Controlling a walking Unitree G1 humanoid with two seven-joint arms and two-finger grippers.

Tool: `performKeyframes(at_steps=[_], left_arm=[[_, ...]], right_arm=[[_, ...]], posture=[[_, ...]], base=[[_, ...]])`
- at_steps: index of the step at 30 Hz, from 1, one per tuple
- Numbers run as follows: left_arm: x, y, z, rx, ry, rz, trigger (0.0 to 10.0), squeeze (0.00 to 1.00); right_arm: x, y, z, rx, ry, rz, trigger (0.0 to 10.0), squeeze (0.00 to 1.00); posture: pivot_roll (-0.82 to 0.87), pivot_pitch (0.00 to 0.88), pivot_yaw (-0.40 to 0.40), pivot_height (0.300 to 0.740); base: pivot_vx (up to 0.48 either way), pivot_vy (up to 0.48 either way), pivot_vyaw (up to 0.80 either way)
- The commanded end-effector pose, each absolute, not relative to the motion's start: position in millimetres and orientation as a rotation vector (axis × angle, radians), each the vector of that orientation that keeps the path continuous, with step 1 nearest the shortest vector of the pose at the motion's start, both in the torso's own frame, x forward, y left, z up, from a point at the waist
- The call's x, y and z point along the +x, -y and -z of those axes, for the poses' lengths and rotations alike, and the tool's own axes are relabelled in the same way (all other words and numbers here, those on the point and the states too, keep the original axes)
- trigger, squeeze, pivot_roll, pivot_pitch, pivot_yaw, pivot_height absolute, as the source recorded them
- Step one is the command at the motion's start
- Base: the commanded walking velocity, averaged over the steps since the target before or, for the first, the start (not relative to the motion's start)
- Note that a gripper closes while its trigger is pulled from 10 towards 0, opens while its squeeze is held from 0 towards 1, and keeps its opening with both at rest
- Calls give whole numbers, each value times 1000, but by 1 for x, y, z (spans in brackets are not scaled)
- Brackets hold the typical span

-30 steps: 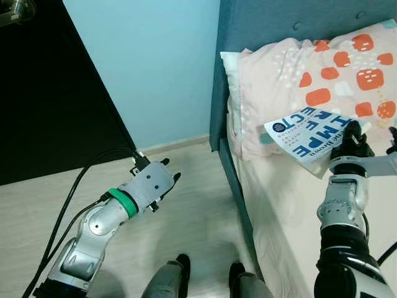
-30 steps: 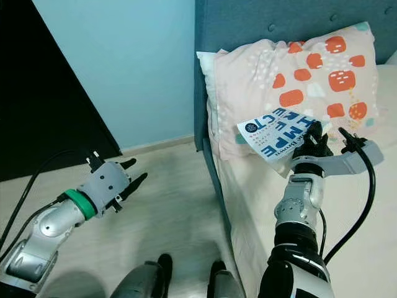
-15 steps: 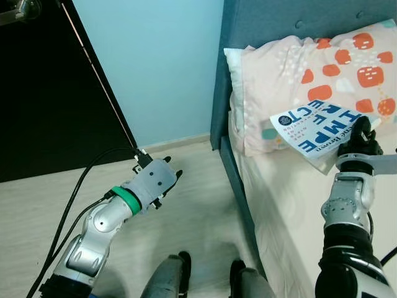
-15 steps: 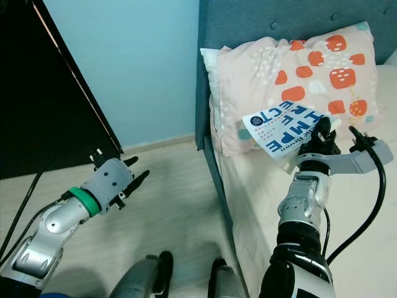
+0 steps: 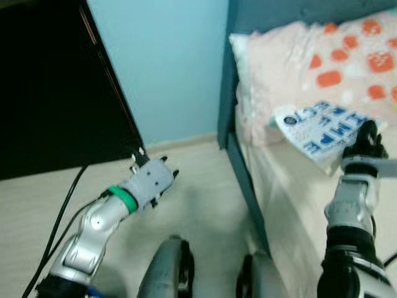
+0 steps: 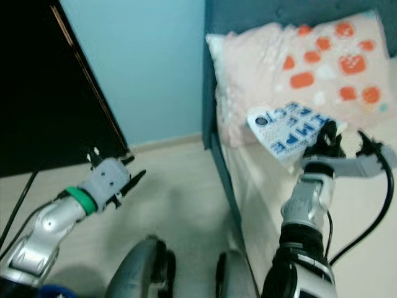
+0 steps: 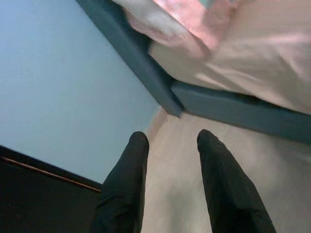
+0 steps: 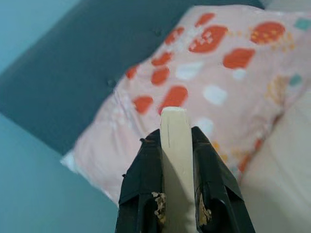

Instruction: Clean up the room

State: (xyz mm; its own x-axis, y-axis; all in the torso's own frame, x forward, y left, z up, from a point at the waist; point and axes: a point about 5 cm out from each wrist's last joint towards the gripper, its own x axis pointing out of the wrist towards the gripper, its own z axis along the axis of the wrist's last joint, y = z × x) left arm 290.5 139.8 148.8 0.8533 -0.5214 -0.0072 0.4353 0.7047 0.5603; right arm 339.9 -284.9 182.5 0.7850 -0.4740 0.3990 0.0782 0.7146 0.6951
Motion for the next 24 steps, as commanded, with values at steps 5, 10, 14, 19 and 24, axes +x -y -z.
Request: performKeyframes(at_steps=[5,10,14,19,24], left_arm=[[289,-143,-145,605,135,543,10000,0],[290,-143,-144,608,134,546,10000,0],[290,-143,-144,610,133,547,10000,0],[290,-143,-144,612,134,549,10000,0],[291,-143,-143,616,135,548,10000,0]], right_arm=[[335,294,-184,715,641,354,10000,0],[334,294,-187,709,655,353,10000,0],[333,295,-189,704,666,351,10000,0],[335,292,-188,777,677,284,10000,0],[337,285,-190,917,719,140,10000,0]], posture=[[184,187,112,585],[184,187,112,575],[183,186,117,565],[183,186,117,555],[189,186,121,550]], base=[[0,0,0],[0,0,0],[0,0,0],[0,0,0],[0,0,0]])
